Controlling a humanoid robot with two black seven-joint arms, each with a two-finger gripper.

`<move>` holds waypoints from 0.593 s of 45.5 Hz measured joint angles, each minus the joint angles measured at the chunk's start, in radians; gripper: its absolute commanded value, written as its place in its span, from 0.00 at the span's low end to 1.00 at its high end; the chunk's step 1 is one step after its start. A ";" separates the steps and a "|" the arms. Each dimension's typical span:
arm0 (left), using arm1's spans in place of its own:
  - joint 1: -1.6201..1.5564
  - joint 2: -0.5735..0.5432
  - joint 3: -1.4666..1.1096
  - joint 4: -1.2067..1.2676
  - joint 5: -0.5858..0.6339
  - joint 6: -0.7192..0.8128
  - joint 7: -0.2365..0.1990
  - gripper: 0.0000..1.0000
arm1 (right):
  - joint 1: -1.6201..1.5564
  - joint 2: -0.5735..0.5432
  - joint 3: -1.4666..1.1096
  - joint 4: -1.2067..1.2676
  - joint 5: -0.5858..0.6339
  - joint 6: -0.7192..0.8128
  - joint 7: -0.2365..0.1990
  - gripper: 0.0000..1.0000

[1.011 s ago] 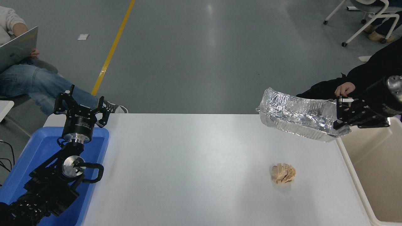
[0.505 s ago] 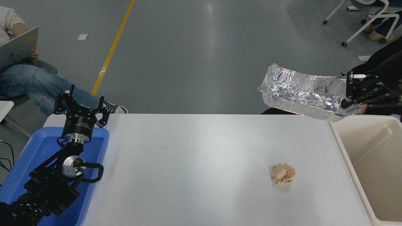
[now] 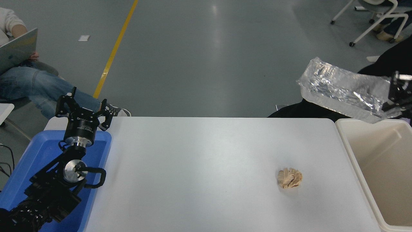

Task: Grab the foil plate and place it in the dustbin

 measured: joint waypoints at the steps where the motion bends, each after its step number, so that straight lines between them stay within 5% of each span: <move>1: 0.000 0.000 0.000 0.000 0.000 0.000 0.000 0.99 | -0.022 -0.013 0.005 -0.013 0.000 -0.022 0.000 0.00; 15: 0.000 0.000 0.000 0.000 0.000 0.000 0.000 0.99 | -0.345 -0.121 0.153 -0.170 0.000 -0.240 0.000 0.00; 27: 0.000 0.000 0.000 0.000 0.000 0.000 0.000 0.99 | -0.696 -0.107 0.382 -0.363 -0.001 -0.351 0.001 0.00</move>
